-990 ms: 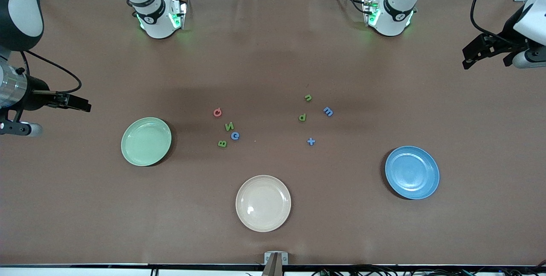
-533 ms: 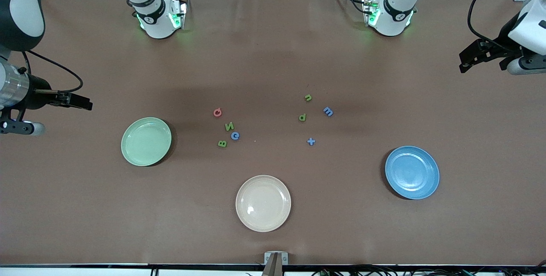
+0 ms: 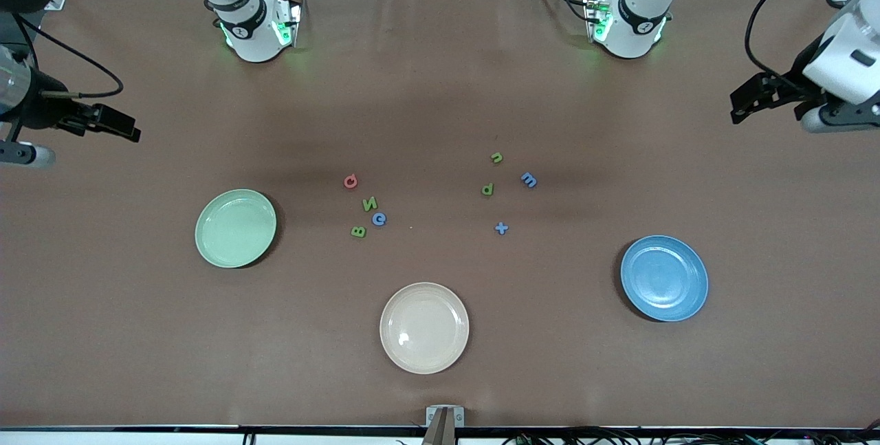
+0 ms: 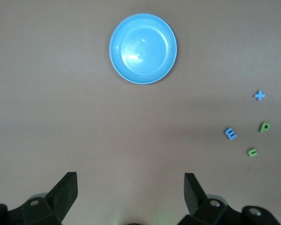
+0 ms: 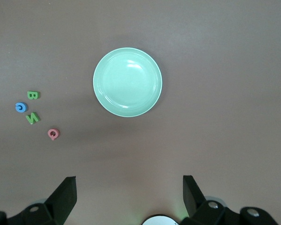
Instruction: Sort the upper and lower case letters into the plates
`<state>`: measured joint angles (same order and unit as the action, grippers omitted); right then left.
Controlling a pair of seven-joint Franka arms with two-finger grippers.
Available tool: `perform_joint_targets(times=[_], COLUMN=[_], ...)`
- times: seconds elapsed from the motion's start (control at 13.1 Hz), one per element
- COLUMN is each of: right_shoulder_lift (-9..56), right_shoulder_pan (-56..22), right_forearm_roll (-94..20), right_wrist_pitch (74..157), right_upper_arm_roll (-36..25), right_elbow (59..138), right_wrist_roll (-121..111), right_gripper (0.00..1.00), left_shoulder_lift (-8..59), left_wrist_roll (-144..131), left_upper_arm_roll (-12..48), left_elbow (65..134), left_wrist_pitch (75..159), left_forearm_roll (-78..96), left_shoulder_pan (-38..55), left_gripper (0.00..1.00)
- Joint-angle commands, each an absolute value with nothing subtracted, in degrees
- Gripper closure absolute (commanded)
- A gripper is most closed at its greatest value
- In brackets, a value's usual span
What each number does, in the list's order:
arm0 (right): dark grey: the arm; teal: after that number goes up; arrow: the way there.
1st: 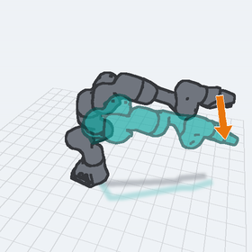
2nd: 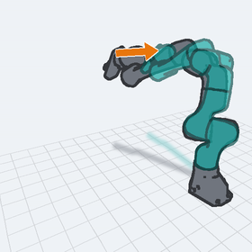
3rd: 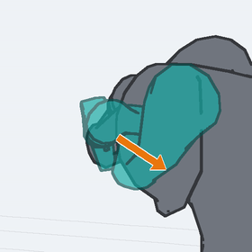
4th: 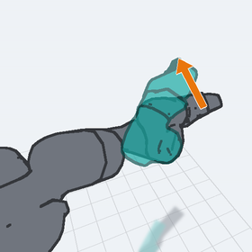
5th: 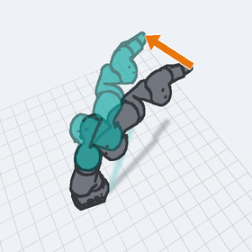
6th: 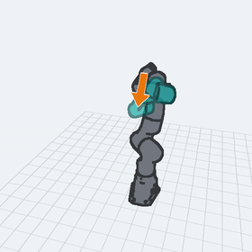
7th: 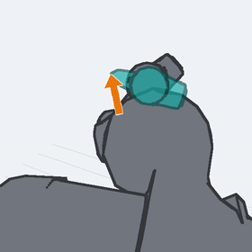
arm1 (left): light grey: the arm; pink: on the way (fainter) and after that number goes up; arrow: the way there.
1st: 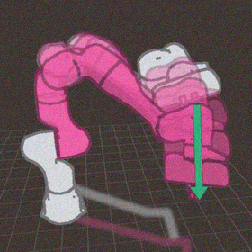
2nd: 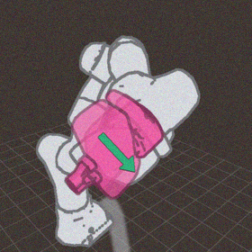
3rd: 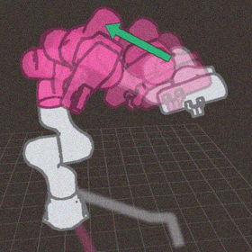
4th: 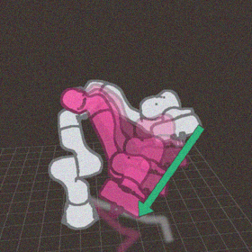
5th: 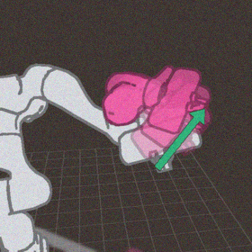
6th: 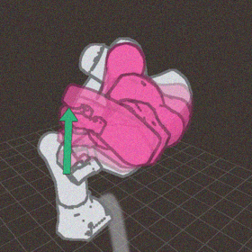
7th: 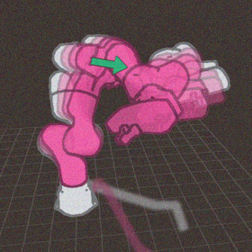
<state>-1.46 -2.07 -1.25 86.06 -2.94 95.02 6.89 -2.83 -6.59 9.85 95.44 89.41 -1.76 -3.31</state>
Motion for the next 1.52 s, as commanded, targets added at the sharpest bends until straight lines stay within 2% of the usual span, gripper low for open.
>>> perform_joint_targets(times=[0.0, 0.15, 0.61, 0.91, 1.14, 1.45], right_shoulder_lift=[-5.4, -6.4, -7.7, -7.6, -7.6, -7.6], right_shoulder_pan=[-0.2, 0.3, 1.4, 1.2, 1.1, 0.9], right_forearm_roll=[-0.9, -1.0, -1.0, -1.0, -1.1, -1.3], right_wrist_pitch=[87.6, 87.6, 87.6, 87.8, 87.9, 89.0], right_upper_arm_roll=[-1.2, -0.9, 0.4, 0.4, 0.4, 0.4], right_elbow=[98.9, 99.2, 99.3, 99.3, 99.3, 99.3], right_wrist_roll=[6.8, 6.8, 6.8, 6.8, 6.8, 6.8], right_gripper=[0.00, 0.00, 0.00, 0.00, 0.00, 0.00], left_shoulder_lift=[-1.5, -1.3, 4.8, 7.5, 11.7, 18.3], left_wrist_roll=[-7.2, -10.3, -30.3, -40.2, -50.1, -65.9], left_upper_arm_roll=[11.4, 13.7, 23.3, 27.5, 28.5, 28.5], left_elbow=[99.3, 105.0, 116.3, 126.2, 129.5, 129.1], left_wrist_pitch=[94.6, 102.6, 118.6, 133.8, 141.5, 144.3], left_forearm_roll=[-0.7, -0.7, -0.8, -1.5, -1.9, -7.5], left_shoulder_pan=[-2.6, -1.8, -1.8, -1.6, 2.0, 3.0], left_gripper=[0.00, 0.00, 0.00, 0.00, 0.00, 0.12])
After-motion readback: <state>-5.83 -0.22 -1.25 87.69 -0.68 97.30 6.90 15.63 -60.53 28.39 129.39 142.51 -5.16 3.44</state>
